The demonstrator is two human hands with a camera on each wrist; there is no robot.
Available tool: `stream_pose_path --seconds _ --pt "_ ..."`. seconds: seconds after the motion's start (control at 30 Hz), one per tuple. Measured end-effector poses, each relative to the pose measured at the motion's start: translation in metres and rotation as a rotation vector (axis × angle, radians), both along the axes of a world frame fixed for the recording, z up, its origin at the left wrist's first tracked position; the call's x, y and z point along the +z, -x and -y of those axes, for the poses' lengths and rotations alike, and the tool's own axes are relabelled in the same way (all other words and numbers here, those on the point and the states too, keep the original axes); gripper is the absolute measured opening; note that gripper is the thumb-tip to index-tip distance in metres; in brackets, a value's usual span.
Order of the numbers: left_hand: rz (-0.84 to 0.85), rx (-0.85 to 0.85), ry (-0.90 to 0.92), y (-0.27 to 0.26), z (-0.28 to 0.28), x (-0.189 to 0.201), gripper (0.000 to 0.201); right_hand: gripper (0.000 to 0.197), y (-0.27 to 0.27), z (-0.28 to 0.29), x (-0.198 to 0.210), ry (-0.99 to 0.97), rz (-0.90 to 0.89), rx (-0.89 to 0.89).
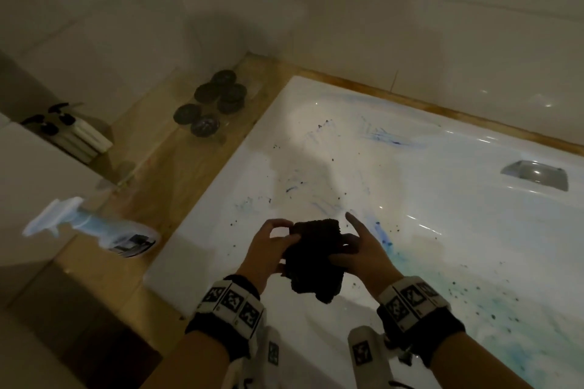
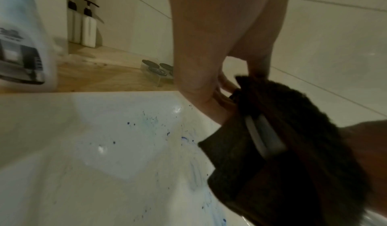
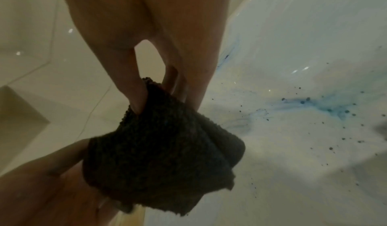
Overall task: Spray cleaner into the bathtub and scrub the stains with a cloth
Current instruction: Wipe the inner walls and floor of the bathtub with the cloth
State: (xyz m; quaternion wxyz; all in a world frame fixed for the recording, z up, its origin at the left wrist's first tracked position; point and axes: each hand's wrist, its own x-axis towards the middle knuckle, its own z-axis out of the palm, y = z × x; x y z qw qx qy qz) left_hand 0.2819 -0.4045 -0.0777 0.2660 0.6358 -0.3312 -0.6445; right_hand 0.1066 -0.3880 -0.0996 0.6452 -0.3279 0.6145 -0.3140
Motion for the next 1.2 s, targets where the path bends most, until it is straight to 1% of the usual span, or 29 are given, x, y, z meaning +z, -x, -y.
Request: stream_pose_path --seconds 0.1,0.17,0.23,0.3,0.37,0.4,0.43,0.47,0.5,0.53,0.57,0.6,0.67,0.77,0.83,0.9,0.93,0.97,1.0,1.03,1.13,1.2 --pt "-0.056 -0.155 0.054 -0.025 0.021 -0.017 0.043 0.081 -0.016 0.019 -0.022 -0.087 0.115 -0.182" --pt "-0.029 -0.244 0.110 -0.040 0.032 -0.027 0.052 0.070 -0.030 0.032 -0.035 -0.160 0.196 -0.257" --pt "-0.004 -0.289 0.172 -0.050 0.042 -0.035 0.056 0.056 -0.046 0.043 -0.044 -0.228 0.230 -0.233" --pt "-0.010 -0.319 0.195 -0.058 0.052 -0.046 0.058 0.045 -0.060 0.052 -0.056 -0.295 0.226 -0.175" --pt "-0.006 -0.366 0.164 -0.065 0.058 -0.059 0.062 0.039 -0.067 0.058 -0.066 -0.306 0.164 -0.133" --pt "-0.008 -0.391 0.129 -0.068 0.062 -0.066 0.062 0.036 -0.068 0.061 -0.071 -0.285 0.079 -0.096" --pt "-0.009 -0.415 0.096 -0.072 0.066 -0.073 0.060 0.034 -0.069 0.064 -0.074 -0.246 -0.046 -0.029" --pt "0.006 -0.449 0.073 -0.076 0.073 -0.080 0.058 0.031 -0.069 0.067 -0.077 -0.193 -0.201 0.074" --pt "0.064 -0.490 0.080 -0.081 0.081 -0.088 0.056 0.028 -0.068 0.069 -0.081 -0.137 -0.364 0.199" --pt "0.171 -0.534 0.118 -0.086 0.090 -0.096 0.054 0.025 -0.067 0.071 -0.086 -0.098 -0.511 0.311" --pt "0.305 -0.570 0.177 -0.091 0.102 -0.103 0.052 0.022 -0.065 0.074 -0.091 -0.077 -0.612 0.380" --pt "0.433 -0.592 0.247 -0.096 0.115 -0.110 0.050 0.019 -0.062 0.076 -0.097 -0.066 -0.666 0.404" --pt "0.614 -0.618 0.397 -0.105 0.150 -0.119 0.048 0.018 -0.054 0.086 -0.109 -0.062 -0.680 0.367" --pt "0.798 -0.734 0.611 -0.106 0.214 -0.128 0.045 0.018 -0.038 0.109 -0.119 -0.066 -0.612 0.237" --pt "0.934 -0.870 0.741 -0.103 0.254 -0.132 0.045 0.016 -0.027 0.130 -0.127 -0.042 -0.609 0.200" --pt "1.060 -1.088 0.826 -0.098 0.289 -0.137 0.056 0.015 -0.016 0.155 -0.134 -0.017 -0.630 0.181" --pt "1.115 -1.174 0.854 -0.095 0.305 -0.139 0.063 0.015 -0.011 0.169 -0.137 -0.008 -0.645 0.174" --pt "1.172 -1.233 0.892 -0.090 0.322 -0.142 0.069 0.016 -0.006 0.184 -0.140 -0.008 -0.652 0.156" --pt "1.213 -1.270 0.889 -0.083 0.338 -0.143 0.072 0.015 -0.001 0.201 -0.143 -0.006 -0.641 0.118" --pt "1.250 -1.282 0.912 -0.076 0.355 -0.148 0.072 0.014 0.004 0.219 -0.146 -0.008 -0.637 0.093" --pt "1.366 -1.327 0.858 -0.059 0.391 -0.162 0.072 0.014 0.014 0.269 -0.152 0.050 -0.712 0.073" --pt "1.345 -1.308 0.855 -0.051 0.407 -0.178 0.074 0.017 0.019 0.300 -0.154 0.125 -0.790 0.062"
